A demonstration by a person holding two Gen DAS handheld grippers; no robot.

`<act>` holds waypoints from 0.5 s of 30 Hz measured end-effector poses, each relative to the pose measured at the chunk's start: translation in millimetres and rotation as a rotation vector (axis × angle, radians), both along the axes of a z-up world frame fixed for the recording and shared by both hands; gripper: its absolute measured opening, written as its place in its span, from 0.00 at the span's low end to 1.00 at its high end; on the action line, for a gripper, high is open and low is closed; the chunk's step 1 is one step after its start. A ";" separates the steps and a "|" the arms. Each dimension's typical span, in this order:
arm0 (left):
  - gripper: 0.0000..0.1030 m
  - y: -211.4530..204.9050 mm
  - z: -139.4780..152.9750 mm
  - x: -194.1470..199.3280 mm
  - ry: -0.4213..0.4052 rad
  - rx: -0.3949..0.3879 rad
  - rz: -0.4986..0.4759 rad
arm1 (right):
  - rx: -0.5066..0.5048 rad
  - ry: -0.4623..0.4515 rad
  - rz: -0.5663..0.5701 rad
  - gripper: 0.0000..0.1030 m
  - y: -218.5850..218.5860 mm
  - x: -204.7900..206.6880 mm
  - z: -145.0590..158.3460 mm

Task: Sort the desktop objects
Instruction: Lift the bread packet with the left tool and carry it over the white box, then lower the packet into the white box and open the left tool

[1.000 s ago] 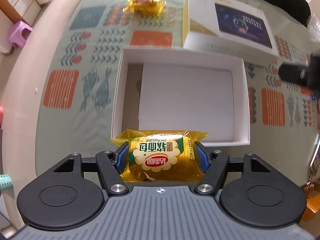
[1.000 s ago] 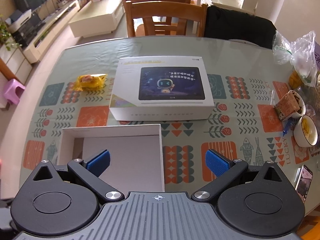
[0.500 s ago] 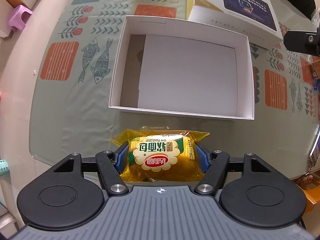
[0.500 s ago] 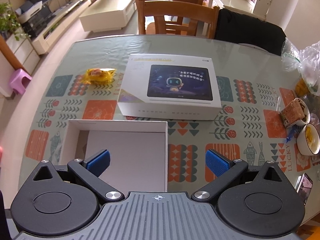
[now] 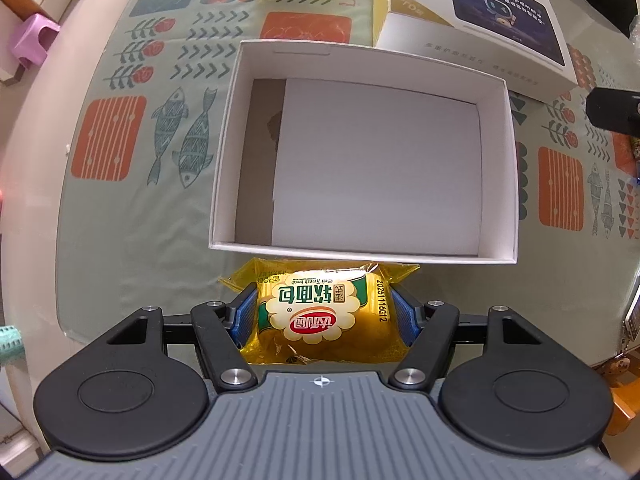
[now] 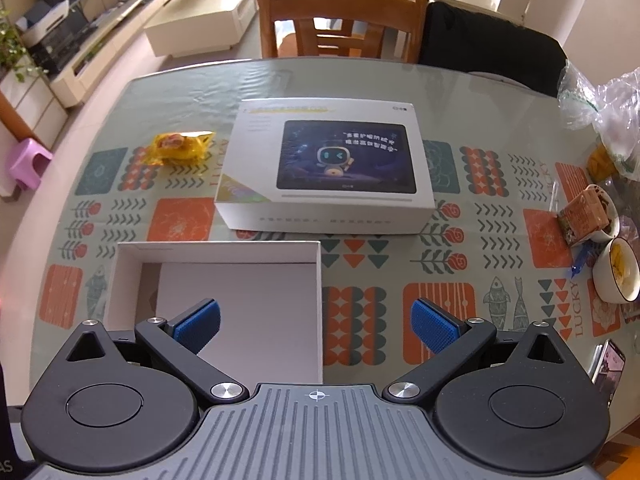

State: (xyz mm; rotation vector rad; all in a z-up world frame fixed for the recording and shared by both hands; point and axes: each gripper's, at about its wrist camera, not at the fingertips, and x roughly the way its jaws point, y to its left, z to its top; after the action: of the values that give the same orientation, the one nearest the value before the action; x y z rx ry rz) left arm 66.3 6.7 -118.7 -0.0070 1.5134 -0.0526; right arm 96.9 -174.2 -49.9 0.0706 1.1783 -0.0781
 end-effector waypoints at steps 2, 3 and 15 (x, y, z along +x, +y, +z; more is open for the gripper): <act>0.81 -0.3 -2.5 5.6 -0.001 0.005 -0.010 | 0.001 0.007 -0.012 1.00 -1.7 3.0 -2.1; 0.81 -0.5 -3.9 8.7 -0.001 0.008 -0.014 | 0.001 0.010 -0.019 1.00 -2.6 4.6 -3.4; 0.82 -3.5 -36.5 60.8 -0.027 0.024 -0.040 | -0.023 0.050 -0.080 1.00 -6.7 21.7 -14.4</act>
State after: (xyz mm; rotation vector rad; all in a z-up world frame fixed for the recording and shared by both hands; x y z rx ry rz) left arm 127.1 3.1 -155.2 0.0432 1.4871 -0.0664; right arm 118.5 -180.9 -64.2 0.0961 1.2239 -0.1646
